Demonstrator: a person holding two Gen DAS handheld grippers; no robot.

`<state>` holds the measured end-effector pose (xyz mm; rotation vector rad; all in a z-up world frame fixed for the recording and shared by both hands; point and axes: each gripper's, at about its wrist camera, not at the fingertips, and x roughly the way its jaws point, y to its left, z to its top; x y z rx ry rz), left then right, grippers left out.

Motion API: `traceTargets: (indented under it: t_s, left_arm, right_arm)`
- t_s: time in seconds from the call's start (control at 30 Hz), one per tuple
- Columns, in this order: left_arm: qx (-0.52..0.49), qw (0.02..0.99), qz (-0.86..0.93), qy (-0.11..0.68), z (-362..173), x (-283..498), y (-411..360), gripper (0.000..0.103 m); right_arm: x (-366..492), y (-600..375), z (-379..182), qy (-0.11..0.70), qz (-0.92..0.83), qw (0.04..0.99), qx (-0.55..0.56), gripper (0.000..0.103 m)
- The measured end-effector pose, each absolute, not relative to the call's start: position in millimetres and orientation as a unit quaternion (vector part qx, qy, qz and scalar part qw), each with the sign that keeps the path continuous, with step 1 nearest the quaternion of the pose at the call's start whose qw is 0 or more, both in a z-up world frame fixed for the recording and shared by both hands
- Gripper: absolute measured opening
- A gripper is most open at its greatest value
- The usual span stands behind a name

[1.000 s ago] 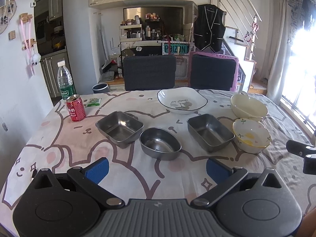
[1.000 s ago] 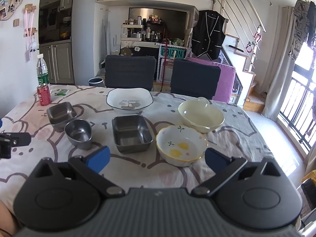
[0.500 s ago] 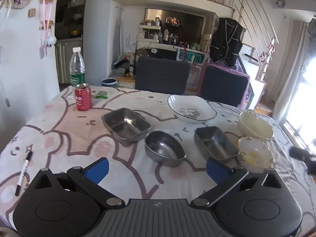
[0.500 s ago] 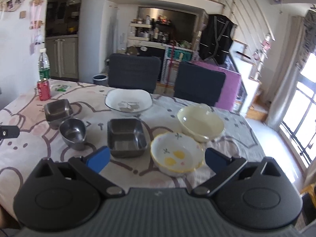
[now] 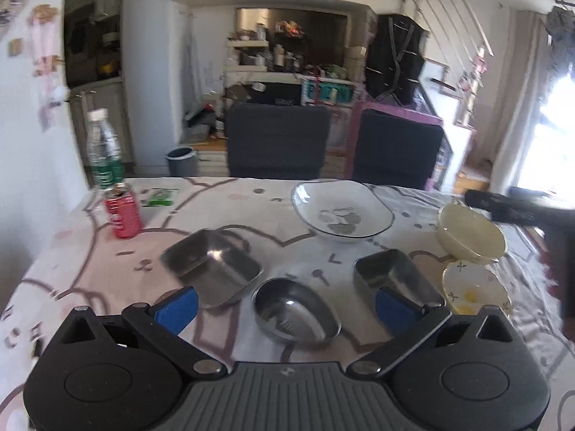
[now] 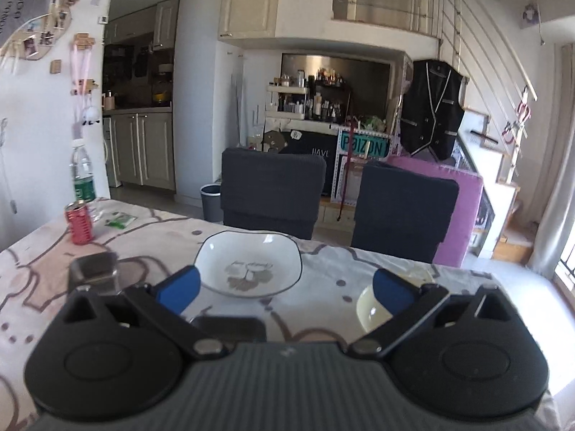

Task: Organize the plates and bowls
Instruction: 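Move the right tool to the white Ginkgo leaf plate and grasp its rim, then grasp the plate rim with the left tool while the right tool holds the plate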

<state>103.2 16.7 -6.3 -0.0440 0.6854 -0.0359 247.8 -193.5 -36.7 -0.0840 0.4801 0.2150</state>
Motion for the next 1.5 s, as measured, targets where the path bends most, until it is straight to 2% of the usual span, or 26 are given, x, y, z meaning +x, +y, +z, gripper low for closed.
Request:
traceTargets:
  t_s: [0.27,0.33,0.4,0.47,0.67,0.7,0.83,0.87,1.07,1.2,1.37,1.47,1.5]
  left_arm:
    - [0.033,0.947,-0.044,0.315,-25,173,8,0.103]
    - [0.039,0.948,-0.052,0.313,-30,195,7,0.103]
    - [0.043,0.945,-0.059,0.32,-37,217,7,0.103]
    - [0.047,0.939,-0.069,0.335,-45,239,7,0.103]
    - [0.066,0.935,-0.033,0.347,-65,283,13,0.103]
    - [0.069,0.934,-0.032,0.349,-68,289,14,0.103]
    - [0.059,0.932,-0.033,0.357,-74,310,22,0.103]
    - [0.05,0.933,-0.037,0.355,-75,314,25,0.103]
    - [0.021,0.933,-0.048,0.356,-78,339,28,0.103]
    - [0.055,0.92,-0.055,0.385,-80,361,19,0.103]
    - [0.094,0.91,-0.093,0.392,-89,384,6,0.103]
    - [0.085,0.908,-0.099,0.397,-98,398,6,0.098]
    - [0.067,0.906,-0.101,0.405,-102,403,8,0.092]
  right_arm:
    - [366,-213,-69,0.296,0.116,0.946,0.058,0.103]
    - [390,-214,-80,0.309,0.12,0.94,0.086,0.095]
    - [411,-213,-94,0.334,0.121,0.928,0.109,0.072]
    - [433,-212,-109,0.361,0.109,0.917,0.13,0.062]
    - [480,-205,-146,0.402,0.086,0.899,0.15,0.045]
    - [484,-202,-151,0.408,0.085,0.897,0.149,0.036]
    - [494,-202,-170,0.426,0.086,0.889,0.144,0.02]
    - [487,-201,-172,0.427,0.093,0.888,0.144,0.011]
    - [460,-197,-167,0.422,0.094,0.89,0.143,0.011]
    - [436,-189,-162,0.435,0.11,0.883,0.137,0.015]
    - [439,-198,-166,0.443,0.107,0.871,0.181,0.016]
    - [448,-203,-169,0.44,0.106,0.872,0.188,0.016]
    - [450,-204,-169,0.434,0.099,0.876,0.186,0.018]
